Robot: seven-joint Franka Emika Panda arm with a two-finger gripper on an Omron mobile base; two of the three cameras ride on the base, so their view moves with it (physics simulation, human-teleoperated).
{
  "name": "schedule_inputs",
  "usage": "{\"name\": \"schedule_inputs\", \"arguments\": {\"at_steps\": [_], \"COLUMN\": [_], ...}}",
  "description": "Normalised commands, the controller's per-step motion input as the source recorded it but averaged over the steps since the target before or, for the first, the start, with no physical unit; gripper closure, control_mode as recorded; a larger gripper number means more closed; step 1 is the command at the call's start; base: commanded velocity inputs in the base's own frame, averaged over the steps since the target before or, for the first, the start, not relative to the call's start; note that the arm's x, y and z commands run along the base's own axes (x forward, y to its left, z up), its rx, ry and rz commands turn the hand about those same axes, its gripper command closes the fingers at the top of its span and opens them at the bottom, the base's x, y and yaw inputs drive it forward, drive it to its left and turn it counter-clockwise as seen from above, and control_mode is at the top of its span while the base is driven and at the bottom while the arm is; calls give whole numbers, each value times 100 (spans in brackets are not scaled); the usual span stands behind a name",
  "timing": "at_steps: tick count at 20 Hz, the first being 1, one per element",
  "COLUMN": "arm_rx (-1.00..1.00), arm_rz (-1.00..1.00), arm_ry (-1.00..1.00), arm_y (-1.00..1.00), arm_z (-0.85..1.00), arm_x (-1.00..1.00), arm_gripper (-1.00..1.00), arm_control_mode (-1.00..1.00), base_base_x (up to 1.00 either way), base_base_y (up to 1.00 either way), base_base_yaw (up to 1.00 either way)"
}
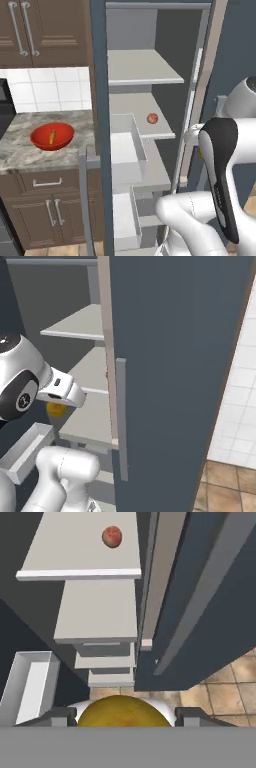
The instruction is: Take the lemon, peach, and carrot from the freezer and place them in the bowl on the counter.
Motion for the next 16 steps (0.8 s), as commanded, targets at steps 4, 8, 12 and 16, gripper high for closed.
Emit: {"name": "schedule_inputs", "arguments": {"at_steps": [4,8,12,16], "arm_rx": [0,0,0,0], "arm_rz": [0,0,0,0], "arm_ry": [0,0,0,0], "arm_y": [0,0,0,0], "arm_z": [0,0,0,0], "arm_x": [0,0,0,0], "arm_gripper": [100,100,100,100], "arm_control_mode": [100,100,100,100], "base_base_x": [-56,-7,0,-8], "base_base_y": [-95,-88,-43,-2], "base_base_yaw": [26,63,87,100]}}
